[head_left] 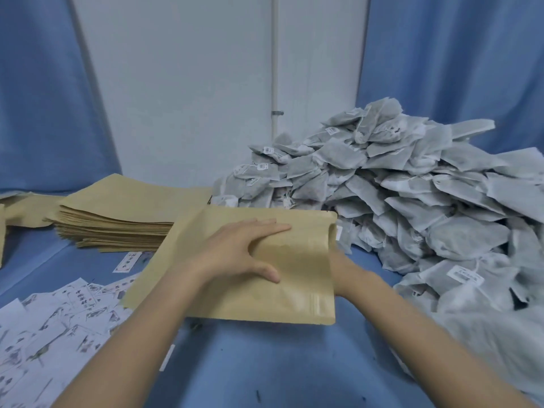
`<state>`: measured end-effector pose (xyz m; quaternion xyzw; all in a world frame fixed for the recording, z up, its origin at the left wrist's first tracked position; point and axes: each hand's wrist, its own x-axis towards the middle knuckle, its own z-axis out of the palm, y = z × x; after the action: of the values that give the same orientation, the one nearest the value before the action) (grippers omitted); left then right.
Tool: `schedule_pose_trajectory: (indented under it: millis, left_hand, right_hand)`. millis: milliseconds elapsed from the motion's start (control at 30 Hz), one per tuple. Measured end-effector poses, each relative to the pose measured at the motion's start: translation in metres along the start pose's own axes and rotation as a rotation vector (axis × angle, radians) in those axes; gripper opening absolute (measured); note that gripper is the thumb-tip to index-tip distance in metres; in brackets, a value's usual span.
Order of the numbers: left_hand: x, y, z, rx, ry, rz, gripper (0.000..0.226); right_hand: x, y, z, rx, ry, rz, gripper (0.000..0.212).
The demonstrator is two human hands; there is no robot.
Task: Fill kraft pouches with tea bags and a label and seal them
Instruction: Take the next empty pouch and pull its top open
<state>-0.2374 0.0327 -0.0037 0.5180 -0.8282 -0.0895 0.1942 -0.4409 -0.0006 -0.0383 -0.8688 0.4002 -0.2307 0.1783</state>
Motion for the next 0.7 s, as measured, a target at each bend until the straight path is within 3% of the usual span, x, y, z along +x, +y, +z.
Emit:
schedule_pose_trajectory:
  millis: [100,167,333,433,500,600,700]
  left_hand:
    - [-0.004,-0.003,0.016,-0.089,0.027,-0.018,0.085]
    - [-0.005,-0.003,0.024,-0.11,0.009,-0.022,0.086]
    - [-0.002,0.0,0.038,-0.212,-0.011,-0.019,0.082]
    - [-0.001,0.002,0.044,-0.218,-0.03,-0.021,0.081]
    - [0.0,0.001,0.047,-0.225,-0.037,-0.029,0.082]
    - [0.0,-0.002,0.051,-0.248,-0.031,-0.048,0.084]
    - [-0.002,-0.008,0.051,-0.273,-0.008,-0.089,0.086]
  right_hand:
    - [-0.027,0.015,-0.018,-0.173,0.104,-0.098,0.023]
    - [-0.049,0.03,-0.036,-0.228,0.102,0.003,0.024]
    - [-0.08,0.061,-0.064,-0.403,-0.459,0.372,0.069]
    - [-0.086,0.067,-0.062,-0.456,-0.618,0.467,0.073]
    - [-0.086,0.068,-0.057,-0.544,-0.592,0.399,0.06]
    - [-0.083,0.074,-0.057,-0.532,-0.408,0.247,0.026]
    - [-0.084,0.079,-0.067,-0.27,0.039,0.262,0.007]
